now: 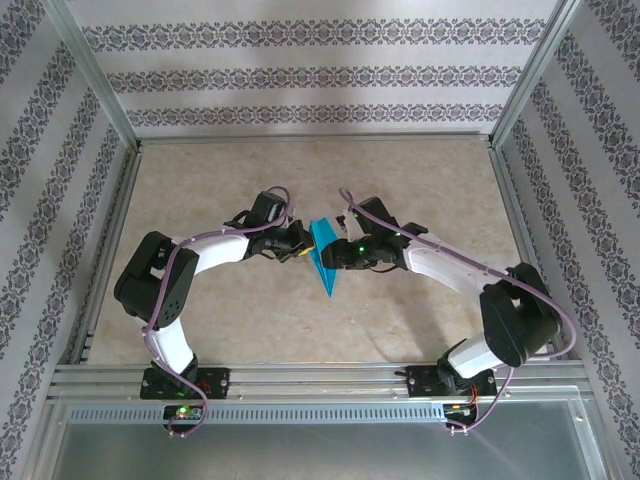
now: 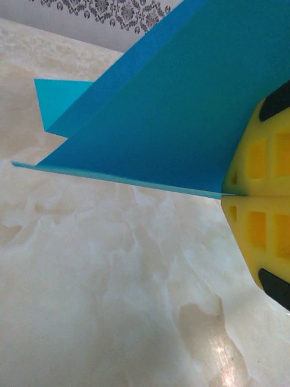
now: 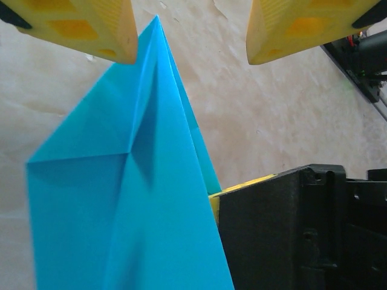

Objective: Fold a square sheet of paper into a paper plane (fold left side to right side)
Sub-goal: Turn over the paper plane at the center of the table.

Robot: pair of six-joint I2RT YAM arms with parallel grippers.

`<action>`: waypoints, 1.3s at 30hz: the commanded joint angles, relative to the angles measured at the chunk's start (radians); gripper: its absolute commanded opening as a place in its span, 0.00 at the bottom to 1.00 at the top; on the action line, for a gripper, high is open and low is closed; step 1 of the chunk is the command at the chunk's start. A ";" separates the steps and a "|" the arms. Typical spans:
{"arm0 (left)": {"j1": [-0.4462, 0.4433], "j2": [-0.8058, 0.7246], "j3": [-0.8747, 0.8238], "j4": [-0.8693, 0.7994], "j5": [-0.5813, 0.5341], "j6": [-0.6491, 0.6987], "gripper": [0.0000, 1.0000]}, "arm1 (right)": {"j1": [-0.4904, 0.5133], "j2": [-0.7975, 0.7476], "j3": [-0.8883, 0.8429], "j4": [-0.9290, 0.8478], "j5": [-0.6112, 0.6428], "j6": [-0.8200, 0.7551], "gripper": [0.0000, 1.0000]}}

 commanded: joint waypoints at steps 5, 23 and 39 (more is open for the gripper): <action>-0.018 0.020 0.029 -0.050 -0.014 0.021 0.00 | 0.043 0.104 0.070 0.007 0.058 0.020 0.53; -0.023 0.033 0.035 -0.037 -0.003 0.010 0.00 | 0.084 0.211 0.128 -0.056 0.202 -0.030 0.55; -0.025 0.052 0.034 -0.041 -0.003 0.016 0.00 | 0.090 0.222 0.151 -0.103 0.252 -0.055 0.40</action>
